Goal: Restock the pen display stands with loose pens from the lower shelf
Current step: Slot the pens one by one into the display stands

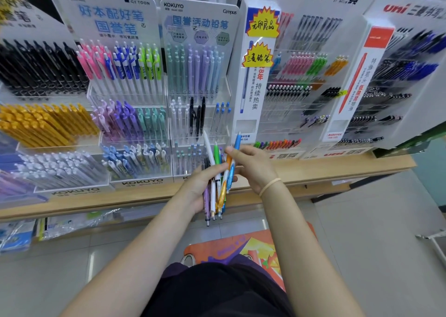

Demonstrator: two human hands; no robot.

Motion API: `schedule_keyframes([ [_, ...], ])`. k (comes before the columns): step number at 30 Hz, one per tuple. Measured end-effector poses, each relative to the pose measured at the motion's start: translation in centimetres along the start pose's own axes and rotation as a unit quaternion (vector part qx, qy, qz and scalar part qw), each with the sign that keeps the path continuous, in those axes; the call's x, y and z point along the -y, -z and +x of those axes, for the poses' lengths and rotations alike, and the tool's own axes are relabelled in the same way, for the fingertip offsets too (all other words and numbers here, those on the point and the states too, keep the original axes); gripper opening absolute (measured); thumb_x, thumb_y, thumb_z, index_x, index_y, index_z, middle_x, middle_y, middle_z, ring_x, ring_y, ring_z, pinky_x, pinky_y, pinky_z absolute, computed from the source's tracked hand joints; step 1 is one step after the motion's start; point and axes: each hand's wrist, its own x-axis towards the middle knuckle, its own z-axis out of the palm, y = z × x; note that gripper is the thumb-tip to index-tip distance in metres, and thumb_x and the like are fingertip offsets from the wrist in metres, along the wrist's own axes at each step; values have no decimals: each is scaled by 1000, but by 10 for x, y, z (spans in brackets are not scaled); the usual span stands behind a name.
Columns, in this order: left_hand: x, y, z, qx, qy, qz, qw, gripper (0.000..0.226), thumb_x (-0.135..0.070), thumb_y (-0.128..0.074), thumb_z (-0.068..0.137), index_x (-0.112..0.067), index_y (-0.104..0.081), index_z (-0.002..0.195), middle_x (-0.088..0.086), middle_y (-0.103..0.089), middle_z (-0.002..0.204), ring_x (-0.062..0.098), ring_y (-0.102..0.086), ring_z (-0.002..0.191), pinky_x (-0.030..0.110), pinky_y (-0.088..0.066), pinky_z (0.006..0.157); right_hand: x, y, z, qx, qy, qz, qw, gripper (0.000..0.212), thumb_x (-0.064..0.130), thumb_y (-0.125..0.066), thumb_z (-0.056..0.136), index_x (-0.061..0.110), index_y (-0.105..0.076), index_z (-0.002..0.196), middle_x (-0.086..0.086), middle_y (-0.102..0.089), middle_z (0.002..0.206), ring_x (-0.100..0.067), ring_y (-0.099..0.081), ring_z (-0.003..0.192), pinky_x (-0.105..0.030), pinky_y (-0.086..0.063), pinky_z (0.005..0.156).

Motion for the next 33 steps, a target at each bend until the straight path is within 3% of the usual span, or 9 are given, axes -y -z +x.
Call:
schedule_keyframes([
  [2, -1, -4, -4, 23, -12, 33, 999, 74, -18, -80, 76, 3, -47, 139, 19, -76, 98, 26, -75, 80, 31, -58, 60, 2, -3, -2, -15, 16, -46, 999, 18, 16, -71, 90, 2, -69, 79, -5, -59, 64, -18, -51, 53, -24, -44, 46],
  [6, -10, -17, -10, 48, -44, 75, 995, 64, -20, -79, 67, -4, -59, 126, 14, -75, 86, 23, -73, 74, 31, -58, 63, 14, 0, -7, -45, 36, -86, 995, 34, 18, -70, 91, 12, -60, 59, 4, -45, 46, -15, -38, 46, -24, -34, 43],
  [9, -20, -28, -8, 48, -59, 81, 994, 55, -18, -78, 67, -8, -62, 118, 13, -76, 84, 22, -74, 72, 31, -58, 64, 23, 4, -5, -69, 30, -36, 996, 28, 21, -64, 96, -5, -69, 85, -2, -45, 53, -13, -35, 48, -22, -29, 42],
  [11, -27, -36, -5, 51, -67, 72, 994, 55, -16, -77, 68, -3, -62, 119, 14, -75, 81, 22, -73, 67, 29, -58, 60, 30, 10, -3, -82, 25, 22, 996, 28, 22, -59, 99, -4, -69, 101, -11, -48, 62, -11, -37, 47, -20, -29, 42],
  [13, -31, -42, 0, 34, -66, 60, 995, 52, -12, -77, 73, 0, -59, 120, 15, -74, 77, 21, -71, 61, 28, -57, 54, 42, 21, -2, -106, 37, 99, 989, 22, 23, -57, 100, 4, -68, 98, -12, -49, 65, -11, -41, 47, -19, -33, 43],
  [15, -32, -48, 8, 11, -72, 53, 996, 33, -6, -74, 82, -4, -60, 111, 12, -72, 73, 19, -68, 55, 28, -56, 51, 55, 38, -2, -130, 61, 192, 971, 16, 17, -57, 100, 5, -65, 95, -5, -53, 67, -11, -50, 52, -19, -43, 47],
  [19, -36, -74, 26, -6, -100, 37, 994, 19, -6, -72, 87, -7, -61, 102, 5, -68, 63, 16, -64, 50, 27, -56, 49, 69, 75, -1, -129, 96, 298, 941, 6, 3, -59, 95, 3, -58, 101, -7, -62, 71, -20, -69, 69, -27, -59, 67],
  [27, -39, -169, 76, -86, -175, 27, 980, 26, -9, -77, 85, -6, -61, 104, 12, -65, 74, 18, -68, 54, 32, -56, 48, 71, 139, 21, -23, 58, 118, 991, 10, 6, -67, 90, 11, -59, 90, -13, -72, 87, -29, -72, 84, -40, -53, 72],
  [33, -33, -239, 115, -120, -208, 49, 970, 20, -6, -75, 87, -10, -57, 94, 12, -67, 72, 20, -70, 55, 36, -57, 47, 98, 217, 65, 43, 71, -49, 995, 12, 9, -69, 90, 11, -58, 95, -10, -77, 93, -22, -69, 77, -22, -43, 55],
])
